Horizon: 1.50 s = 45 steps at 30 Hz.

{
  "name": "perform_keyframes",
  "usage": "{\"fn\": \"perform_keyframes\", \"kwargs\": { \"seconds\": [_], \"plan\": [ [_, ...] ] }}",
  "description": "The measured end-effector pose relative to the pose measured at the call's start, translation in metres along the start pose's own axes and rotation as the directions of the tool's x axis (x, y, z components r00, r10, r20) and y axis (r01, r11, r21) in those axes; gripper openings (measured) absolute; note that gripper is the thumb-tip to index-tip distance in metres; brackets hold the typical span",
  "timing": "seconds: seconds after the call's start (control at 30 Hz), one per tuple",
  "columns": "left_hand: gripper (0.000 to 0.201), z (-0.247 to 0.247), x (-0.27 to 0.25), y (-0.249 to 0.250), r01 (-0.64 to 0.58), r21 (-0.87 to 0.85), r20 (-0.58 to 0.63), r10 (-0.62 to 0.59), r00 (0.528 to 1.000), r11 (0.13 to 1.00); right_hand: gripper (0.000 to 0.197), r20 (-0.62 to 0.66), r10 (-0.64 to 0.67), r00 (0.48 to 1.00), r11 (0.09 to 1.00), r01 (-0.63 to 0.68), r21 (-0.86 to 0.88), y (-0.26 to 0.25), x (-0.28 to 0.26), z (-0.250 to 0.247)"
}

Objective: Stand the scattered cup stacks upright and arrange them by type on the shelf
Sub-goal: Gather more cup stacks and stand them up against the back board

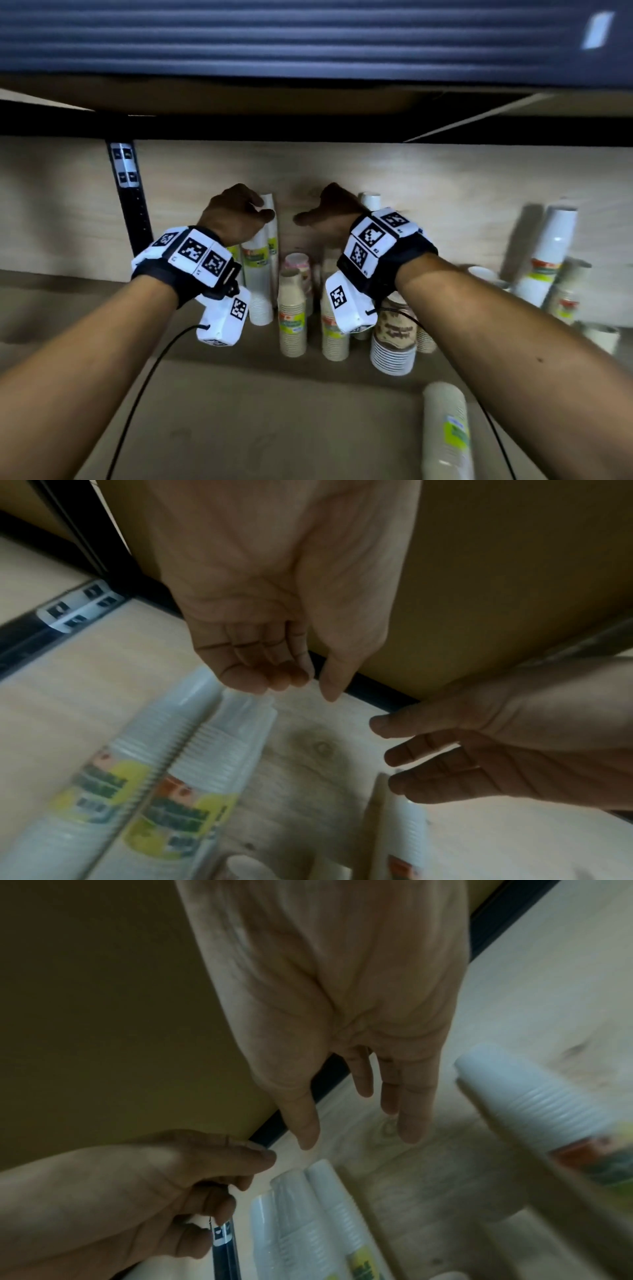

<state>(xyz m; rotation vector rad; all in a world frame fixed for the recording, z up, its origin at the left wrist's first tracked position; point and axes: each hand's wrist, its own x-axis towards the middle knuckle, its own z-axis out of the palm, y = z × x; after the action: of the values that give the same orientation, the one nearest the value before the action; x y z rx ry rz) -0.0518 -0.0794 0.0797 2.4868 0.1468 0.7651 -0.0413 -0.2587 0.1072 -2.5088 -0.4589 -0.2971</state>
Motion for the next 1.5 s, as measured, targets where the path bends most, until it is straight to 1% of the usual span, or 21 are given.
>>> {"fn": "perform_keyframes", "kwargs": {
  "seconds": [0.07,0.13,0.2,0.3,0.37,0.43,0.63,0.7,0.77,0.87,0.93,1.0,1.07,1.13,1.23,1.3,1.37,1.4,1.43,1.47,1.5],
  "plan": [
    [0.034,0.011,-0.003,0.015,0.012,-0.030,0.029,-0.011,1.000,0.999,0.070,-0.018,0.001,1.000,1.000,-0.001,0.008,0.012,-0.010,-0.005],
    [0.035,0.023,-0.006,0.030,0.006,-0.055,0.054,-0.003,0.999,0.998,0.057,-0.023,0.017,1.000,1.000,-0.017,0.006,0.027,-0.019,-0.014],
    [0.038,0.034,-0.009,0.045,-0.007,-0.034,0.080,0.010,0.997,0.999,0.043,-0.035,0.047,0.998,0.999,-0.047,0.016,0.044,-0.025,-0.026],
    [0.044,0.050,-0.009,0.067,-0.001,-0.023,0.120,0.004,0.993,1.000,0.035,-0.063,0.125,0.990,0.991,-0.122,0.053,0.075,-0.027,-0.047],
    [0.050,0.060,-0.005,0.083,-0.017,-0.021,0.131,0.019,0.991,1.000,0.038,-0.088,0.189,0.978,0.981,-0.184,0.061,0.096,-0.027,-0.063],
    [0.051,0.068,0.000,0.101,-0.008,-0.035,0.137,0.013,0.990,0.999,0.049,-0.131,0.256,0.958,0.967,-0.251,0.050,0.117,-0.027,-0.079],
    [0.046,0.091,0.021,0.145,-0.039,-0.039,0.141,0.044,0.989,0.998,0.080,-0.261,0.429,0.865,0.900,-0.435,0.038,0.173,-0.022,-0.119],
    [0.055,0.103,0.029,0.155,-0.022,-0.040,0.111,0.026,0.993,0.999,0.081,-0.316,0.465,0.827,0.877,-0.480,0.034,0.186,-0.019,-0.129],
    [0.066,0.115,0.037,0.163,0.032,-0.010,0.067,-0.031,0.997,0.999,0.077,-0.381,0.483,0.788,0.851,-0.525,-0.006,0.198,-0.016,-0.136],
    [0.086,0.129,0.046,0.168,0.096,0.068,0.065,-0.100,0.993,0.993,0.071,-0.469,0.490,0.735,0.811,-0.582,-0.066,0.210,-0.012,-0.142],
    [0.084,0.137,0.054,0.167,0.099,0.072,0.060,-0.104,0.993,0.992,0.070,-0.491,0.496,0.716,0.798,-0.599,-0.066,0.219,-0.010,-0.144],
    [0.081,0.142,0.063,0.164,0.078,0.047,0.071,-0.081,0.994,0.996,0.072,-0.479,0.528,0.702,0.779,-0.625,-0.058,0.228,-0.006,-0.150],
    [0.081,0.146,0.067,0.160,0.030,0.023,0.134,-0.033,0.990,0.999,0.080,-0.420,0.573,0.704,0.758,-0.650,-0.054,0.240,-0.004,-0.155],
    [0.081,0.149,0.072,0.155,-0.016,0.016,0.167,0.013,0.986,1.000,0.092,-0.342,0.604,0.720,0.749,-0.659,-0.063,0.258,-0.002,-0.157],
    [0.079,0.152,0.075,0.150,-0.038,0.061,0.149,0.029,0.988,0.997,0.090,-0.258,0.613,0.747,0.764,-0.643,-0.048,0.280,0.000,-0.157],
    [0.075,0.154,0.074,0.149,-0.049,0.099,0.139,0.035,0.990,0.994,0.093,-0.245,0.631,0.736,0.758,-0.652,-0.008,0.285,-0.002,-0.160],
    [0.077,0.156,0.069,0.149,-0.041,0.094,0.143,0.028,0.989,0.995,0.084,-0.245,0.627,0.739,0.761,-0.648,-0.007,0.289,-0.007,-0.163],
    [0.082,0.156,0.068,0.148,-0.025,0.094,0.156,0.010,0.988,0.995,0.072,-0.235,0.615,0.753,0.771,-0.636,-0.020,0.290,-0.011,-0.165],
    [0.090,0.157,0.065,0.147,-0.016,0.114,0.174,-0.004,0.985,0.993,0.058,-0.234,0.597,0.767,0.785,-0.619,-0.027,0.293,-0.013,-0.165],
    [0.101,0.157,0.065,0.145,-0.015,0.142,0.196,-0.013,0.981,0.990,0.050,-0.239,0.580,0.779,0.798,-0.602,-0.026,0.296,-0.016,-0.166],
    [0.112,0.158,0.065,0.142,-0.021,0.170,0.221,-0.017,0.975,0.985,0.050,-0.231,0.565,0.792,0.810,-0.586,-0.027,0.298,-0.019,-0.166]
  ]
}}
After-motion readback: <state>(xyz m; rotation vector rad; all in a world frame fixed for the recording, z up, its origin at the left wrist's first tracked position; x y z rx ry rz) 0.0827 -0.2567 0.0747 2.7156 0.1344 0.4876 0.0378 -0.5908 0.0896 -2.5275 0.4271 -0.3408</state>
